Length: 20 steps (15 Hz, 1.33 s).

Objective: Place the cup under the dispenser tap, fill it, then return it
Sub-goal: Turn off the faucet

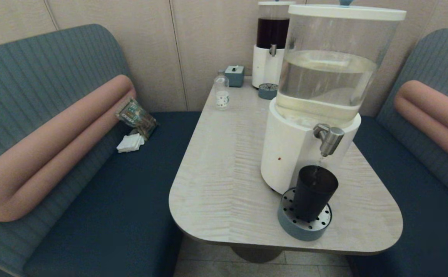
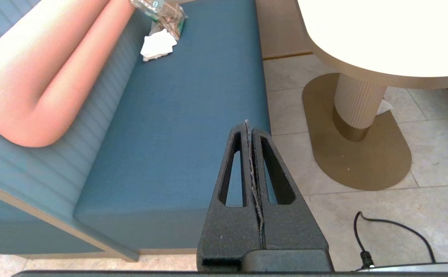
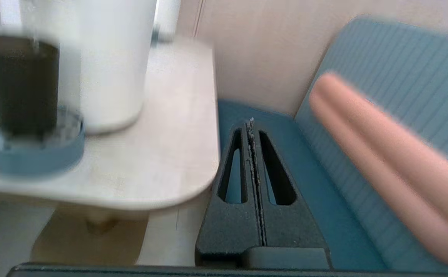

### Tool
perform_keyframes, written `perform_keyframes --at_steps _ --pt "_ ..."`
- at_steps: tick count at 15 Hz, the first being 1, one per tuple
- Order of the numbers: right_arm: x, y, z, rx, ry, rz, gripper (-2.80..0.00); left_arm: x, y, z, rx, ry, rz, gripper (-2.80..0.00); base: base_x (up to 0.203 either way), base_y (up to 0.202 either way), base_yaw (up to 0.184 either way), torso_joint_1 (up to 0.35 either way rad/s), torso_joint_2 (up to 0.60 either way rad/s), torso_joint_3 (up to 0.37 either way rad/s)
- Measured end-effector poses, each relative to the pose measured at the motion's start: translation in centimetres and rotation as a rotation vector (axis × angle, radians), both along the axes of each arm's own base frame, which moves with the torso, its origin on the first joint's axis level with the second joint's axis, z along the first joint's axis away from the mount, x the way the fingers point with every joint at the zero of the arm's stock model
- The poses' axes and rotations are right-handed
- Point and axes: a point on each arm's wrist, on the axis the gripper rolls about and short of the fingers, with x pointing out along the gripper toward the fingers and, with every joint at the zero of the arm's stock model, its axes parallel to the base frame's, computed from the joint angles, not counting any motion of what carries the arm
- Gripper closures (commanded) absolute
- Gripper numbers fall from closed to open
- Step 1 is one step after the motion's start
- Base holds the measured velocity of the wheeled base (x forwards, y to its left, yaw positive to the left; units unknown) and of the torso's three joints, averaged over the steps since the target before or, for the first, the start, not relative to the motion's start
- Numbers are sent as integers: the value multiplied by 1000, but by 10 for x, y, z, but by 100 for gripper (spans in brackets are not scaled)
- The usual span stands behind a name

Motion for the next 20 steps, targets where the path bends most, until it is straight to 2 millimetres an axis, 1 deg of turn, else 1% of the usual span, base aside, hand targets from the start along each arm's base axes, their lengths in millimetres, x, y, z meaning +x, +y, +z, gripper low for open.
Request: perform_keyframes --at_steps 4,8,11,14,20 --pt "4 2 -17 55 151 119 0 0 0 0 0 0 0 0 0 0 0 0 0 0" --pt "4 3 -19 101 171 158 0 0 0 0 0 0 0 0 0 0 0 0 0 0" --pt "4 3 -28 151 269 166 0 0 0 0 0 0 0 0 0 0 0 0 0 0" --pt "3 3 -28 195 267 167 0 0 0 0 0 0 0 0 0 0 0 0 0 0" --pt "4 3 -28 197 262 166 0 0 0 0 8 12 0 0 0 0 0 0 0 0"
